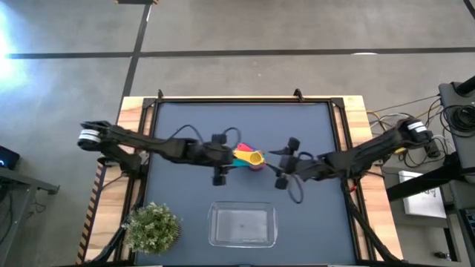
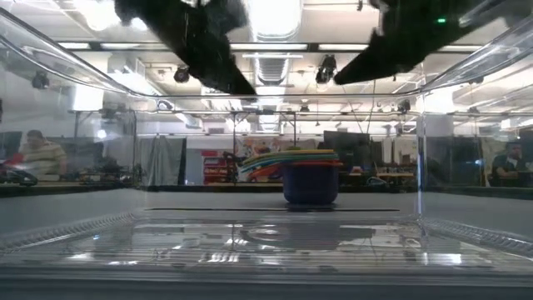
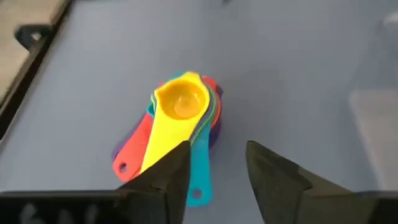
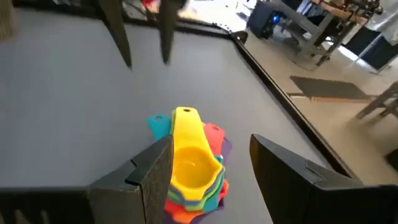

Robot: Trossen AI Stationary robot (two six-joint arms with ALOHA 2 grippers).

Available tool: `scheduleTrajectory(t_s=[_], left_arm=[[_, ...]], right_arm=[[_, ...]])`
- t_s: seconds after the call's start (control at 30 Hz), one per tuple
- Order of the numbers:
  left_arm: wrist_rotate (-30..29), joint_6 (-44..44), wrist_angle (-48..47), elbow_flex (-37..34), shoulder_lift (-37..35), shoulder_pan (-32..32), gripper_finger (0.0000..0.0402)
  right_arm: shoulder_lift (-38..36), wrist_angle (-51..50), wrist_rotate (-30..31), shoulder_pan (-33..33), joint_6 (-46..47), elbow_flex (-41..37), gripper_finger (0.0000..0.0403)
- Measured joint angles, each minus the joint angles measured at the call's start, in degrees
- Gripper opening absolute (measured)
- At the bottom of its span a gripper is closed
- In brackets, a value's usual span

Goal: Nest measuring cups in basket
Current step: Put the stacked measuring cups into the transparent bin

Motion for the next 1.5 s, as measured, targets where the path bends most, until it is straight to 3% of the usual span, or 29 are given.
scheduleTrajectory(t_s=[0.3, 0.43, 0.67, 1.03, 1.23, 1.4, 1.5], left_arm=[[0.2, 7.0, -20.7, 19.6, 15.7, 2.7, 0.0279], [0.1, 10.0, -27.1, 26.0, 21.1, 3.9, 0.0316], [-5.2, 14.3, -35.3, 33.6, 28.1, 4.8, 0.0324], [-5.3, 18.1, -36.0, 38.7, 32.8, 5.7, 0.0324], [-2.3, 14.4, -36.1, 38.7, 30.2, 5.9, 0.0324], [1.7, 2.2, -36.0, 38.7, 28.9, 6.3, 0.0324], [3.6, 1.1, -35.4, 38.7, 28.9, 5.6, 0.0324]], right_arm=[[-11.4, 6.9, 0.1, 2.9, 3.1, -11.1, 0.0201], [-13.6, 7.0, 0.0, 3.3, 3.3, -12.6, 0.0201], [-13.7, 7.3, 0.1, 3.3, 3.2, -13.3, 0.0201], [-12.6, 7.4, 0.1, 3.3, 2.2, -13.6, 0.0201], [-12.6, 7.5, 0.1, 3.3, 1.7, -13.6, 0.0201], [-12.6, 7.6, 0.1, 3.3, 1.6, -13.6, 0.0201], [-12.6, 8.0, 0.1, 3.3, 1.1, -13.6, 0.0201]])
